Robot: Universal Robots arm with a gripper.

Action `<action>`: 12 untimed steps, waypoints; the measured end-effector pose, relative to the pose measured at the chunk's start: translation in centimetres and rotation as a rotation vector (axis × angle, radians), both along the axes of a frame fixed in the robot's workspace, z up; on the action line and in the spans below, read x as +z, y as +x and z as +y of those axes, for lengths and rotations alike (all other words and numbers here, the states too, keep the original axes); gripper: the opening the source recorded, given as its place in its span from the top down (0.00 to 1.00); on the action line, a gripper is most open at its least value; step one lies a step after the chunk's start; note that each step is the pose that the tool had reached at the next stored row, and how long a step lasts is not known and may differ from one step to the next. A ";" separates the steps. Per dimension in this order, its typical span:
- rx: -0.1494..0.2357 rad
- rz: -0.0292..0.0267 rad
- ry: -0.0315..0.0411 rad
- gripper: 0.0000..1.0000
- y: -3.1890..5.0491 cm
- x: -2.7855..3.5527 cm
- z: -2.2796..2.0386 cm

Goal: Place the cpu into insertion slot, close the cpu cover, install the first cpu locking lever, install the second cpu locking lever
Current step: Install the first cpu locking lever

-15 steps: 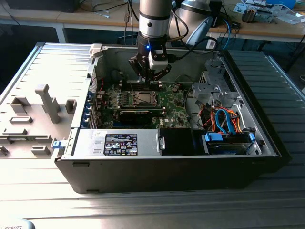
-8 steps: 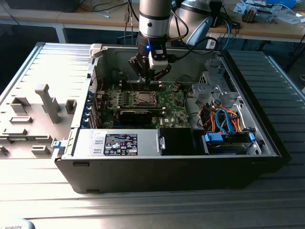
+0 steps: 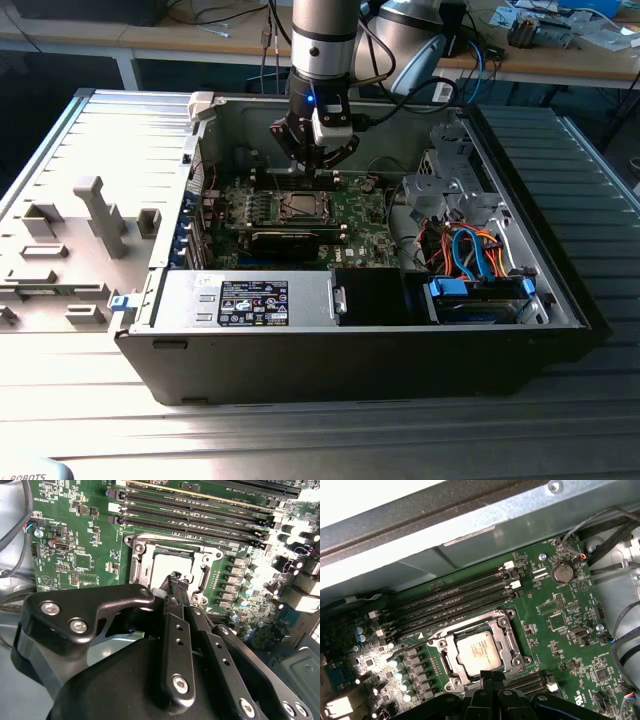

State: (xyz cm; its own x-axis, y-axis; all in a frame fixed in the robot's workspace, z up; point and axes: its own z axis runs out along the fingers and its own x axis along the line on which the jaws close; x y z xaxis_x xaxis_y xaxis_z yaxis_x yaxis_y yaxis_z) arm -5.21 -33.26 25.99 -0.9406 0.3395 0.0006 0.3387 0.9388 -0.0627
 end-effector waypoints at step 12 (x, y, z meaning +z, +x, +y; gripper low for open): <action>0.006 0.0000 0.0000 0.89 0.00 0.00 0.00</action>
State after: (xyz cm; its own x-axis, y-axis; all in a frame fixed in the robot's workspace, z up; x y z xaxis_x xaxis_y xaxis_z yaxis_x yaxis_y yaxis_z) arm -5.21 -33.26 25.99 -0.9427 0.3335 0.0006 0.3328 0.9409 -0.0627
